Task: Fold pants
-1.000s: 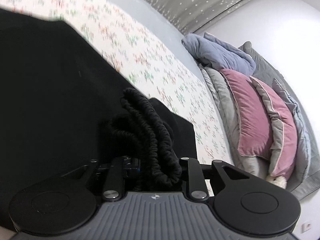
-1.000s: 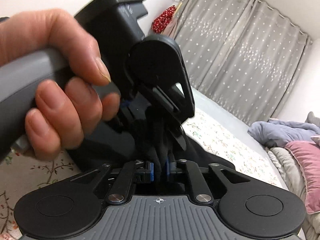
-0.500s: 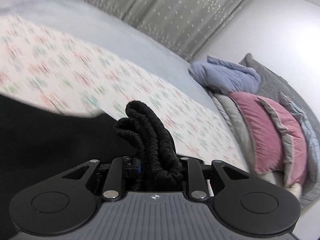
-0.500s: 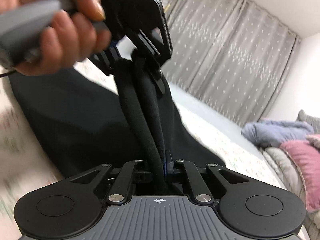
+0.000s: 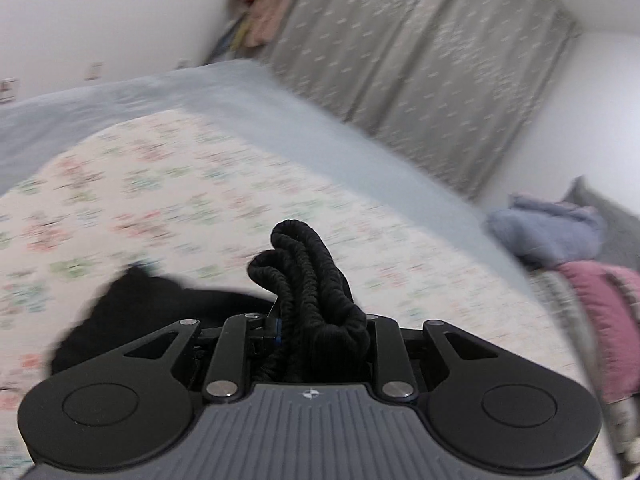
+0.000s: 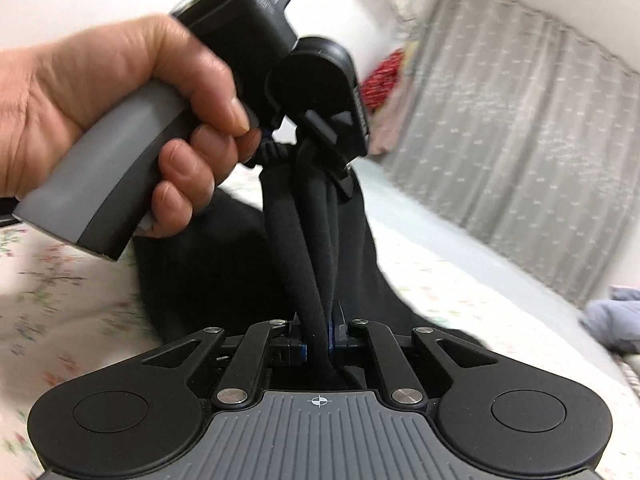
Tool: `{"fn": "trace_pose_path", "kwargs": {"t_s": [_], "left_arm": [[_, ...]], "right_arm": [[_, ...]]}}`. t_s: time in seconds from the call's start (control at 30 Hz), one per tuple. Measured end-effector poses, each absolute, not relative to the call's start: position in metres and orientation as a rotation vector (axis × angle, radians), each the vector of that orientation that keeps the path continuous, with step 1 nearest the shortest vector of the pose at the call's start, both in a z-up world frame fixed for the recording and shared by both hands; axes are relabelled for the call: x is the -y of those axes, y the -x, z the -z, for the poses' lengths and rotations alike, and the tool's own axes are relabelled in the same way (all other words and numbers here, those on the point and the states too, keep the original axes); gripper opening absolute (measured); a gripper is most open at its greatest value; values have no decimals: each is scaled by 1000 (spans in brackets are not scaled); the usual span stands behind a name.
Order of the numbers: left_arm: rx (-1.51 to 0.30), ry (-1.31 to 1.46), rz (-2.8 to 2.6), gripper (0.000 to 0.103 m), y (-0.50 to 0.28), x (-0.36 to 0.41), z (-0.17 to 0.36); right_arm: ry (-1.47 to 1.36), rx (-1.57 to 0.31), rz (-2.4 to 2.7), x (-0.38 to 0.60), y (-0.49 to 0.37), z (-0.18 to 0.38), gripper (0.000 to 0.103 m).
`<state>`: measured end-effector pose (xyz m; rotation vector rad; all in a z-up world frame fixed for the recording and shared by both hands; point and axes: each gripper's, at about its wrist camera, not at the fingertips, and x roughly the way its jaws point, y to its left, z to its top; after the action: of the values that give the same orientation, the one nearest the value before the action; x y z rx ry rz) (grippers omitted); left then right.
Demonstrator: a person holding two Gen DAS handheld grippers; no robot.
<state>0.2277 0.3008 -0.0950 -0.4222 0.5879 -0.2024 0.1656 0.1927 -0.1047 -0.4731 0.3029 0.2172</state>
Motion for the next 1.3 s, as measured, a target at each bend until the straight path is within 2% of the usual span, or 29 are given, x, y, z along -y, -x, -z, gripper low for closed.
{"fn": "trace_pose_path", "kwargs": {"t_s": [0.13,0.4,0.5,0.57,0.63,0.73,0.77,0.87,1.03,1.13,1.2,1.27,1.3], "left_arm": [[-637,417,170,38,-231,-311,118],[-552,302,126,39,-222,-319,87],[-641,180,19,56,-235,-317,104],[-633,176,2,71,-231,-321,100],[-584,215,-35,79,-222,-333,86],[-502,359,-114,78,-209,-359,71],[-486,402,-134,76,-205,-367,70],[-447,437,-72,65,-197,-366,65],[-429,237,185,62,-188,-303,56],[-560,98,162,60,-200,-272,75],[-690,76,99,55,-216,-272,95],[-748,67,59,38,-226,-280,111],[-753,78,64,36,-227,-284,114]], "right_arm": [[493,-371,-268,-203,-180,119,8],[420,-354,-291,-215,-162,101,10],[446,-393,-302,-228,-162,117,10],[495,-460,-312,-233,-170,127,15],[497,-441,-319,-230,-166,126,16],[383,-460,-401,-218,-157,114,27],[313,-474,-449,-208,-152,108,33],[100,-478,-547,-176,-132,95,40],[-80,-429,-439,-122,-130,68,39],[-135,-471,-340,-93,-144,71,39],[-136,-554,-276,-76,-161,85,39],[-119,-674,-222,-65,-174,108,35],[-118,-643,-252,-58,-169,115,35]]}}
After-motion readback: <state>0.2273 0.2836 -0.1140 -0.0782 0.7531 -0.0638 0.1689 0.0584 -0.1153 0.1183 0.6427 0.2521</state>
